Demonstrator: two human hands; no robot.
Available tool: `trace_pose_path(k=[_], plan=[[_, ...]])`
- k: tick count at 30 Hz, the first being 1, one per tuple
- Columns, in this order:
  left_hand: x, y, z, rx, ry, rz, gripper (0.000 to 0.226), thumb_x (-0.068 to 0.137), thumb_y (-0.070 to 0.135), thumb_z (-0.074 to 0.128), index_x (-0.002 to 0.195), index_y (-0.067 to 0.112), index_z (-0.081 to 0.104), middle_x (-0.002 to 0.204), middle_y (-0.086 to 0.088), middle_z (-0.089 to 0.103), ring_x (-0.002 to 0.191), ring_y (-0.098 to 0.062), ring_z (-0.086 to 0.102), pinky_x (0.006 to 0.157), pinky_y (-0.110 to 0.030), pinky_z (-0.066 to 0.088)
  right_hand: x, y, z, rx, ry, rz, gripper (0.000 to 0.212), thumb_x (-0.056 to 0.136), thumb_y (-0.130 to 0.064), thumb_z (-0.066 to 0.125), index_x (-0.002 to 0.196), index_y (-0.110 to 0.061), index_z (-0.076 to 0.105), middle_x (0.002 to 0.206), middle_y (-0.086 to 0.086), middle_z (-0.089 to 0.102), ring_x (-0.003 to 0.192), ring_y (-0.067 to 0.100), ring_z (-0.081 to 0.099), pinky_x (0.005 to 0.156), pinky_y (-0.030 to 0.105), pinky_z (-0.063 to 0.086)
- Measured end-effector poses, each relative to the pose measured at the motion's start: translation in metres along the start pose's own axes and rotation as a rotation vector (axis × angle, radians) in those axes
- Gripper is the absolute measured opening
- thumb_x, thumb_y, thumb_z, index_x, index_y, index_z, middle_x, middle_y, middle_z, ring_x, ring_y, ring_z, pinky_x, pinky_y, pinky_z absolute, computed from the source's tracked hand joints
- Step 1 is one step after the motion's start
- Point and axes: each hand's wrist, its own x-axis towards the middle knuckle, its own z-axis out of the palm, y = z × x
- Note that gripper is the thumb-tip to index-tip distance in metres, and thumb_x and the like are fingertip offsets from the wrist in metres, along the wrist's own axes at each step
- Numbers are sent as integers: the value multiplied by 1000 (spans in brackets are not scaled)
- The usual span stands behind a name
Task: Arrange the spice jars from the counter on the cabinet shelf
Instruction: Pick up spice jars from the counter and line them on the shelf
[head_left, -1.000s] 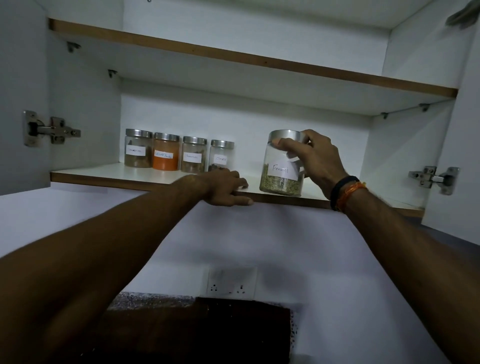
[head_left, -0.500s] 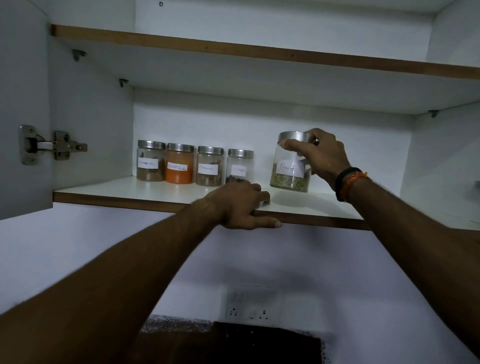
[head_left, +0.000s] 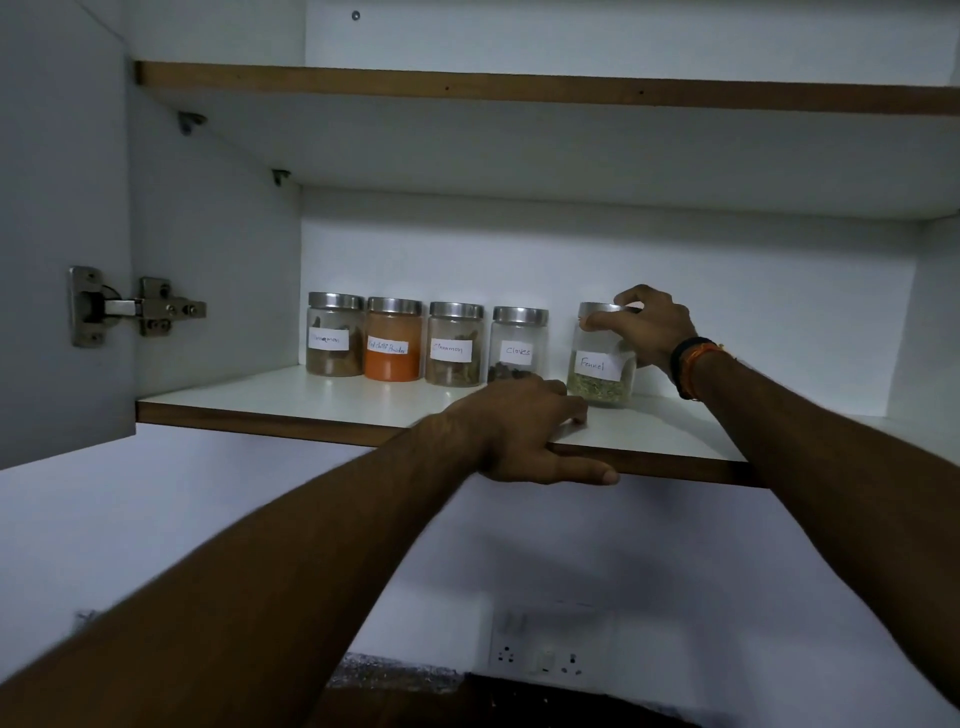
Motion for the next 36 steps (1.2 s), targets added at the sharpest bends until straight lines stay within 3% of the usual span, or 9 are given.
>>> trace_pose_path(k=[8, 22, 36], plan=[[-1, 1, -3, -12, 5, 11, 74, 86, 75, 48, 134, 19, 55, 124, -3, 61, 106, -18, 55, 92, -38, 51, 20, 7, 13, -31, -78, 25, 68, 75, -41, 81, 131, -15, 52, 127, 13, 60, 111, 35, 60, 86, 47, 59], [1, -4, 1, -62, 1, -14, 76, 82, 79, 48, 132, 22, 56, 121, -1, 61, 99, -15, 52, 86, -35, 51, 27, 17, 25, 100, -105, -14, 55, 79, -31, 79, 124, -11, 54, 124, 12, 60, 111, 33, 60, 93, 48, 55], [1, -3, 1, -76, 6, -22, 75, 82, 78, 50, 130, 21, 58, 118, 1, 62, 95, -13, 52, 81, -33, 49, 28, 21, 29, 28, -85, -86, 52, 80, -39, 79, 119, -12, 59, 116, 8, 64, 107, 31, 62, 95, 47, 54]])
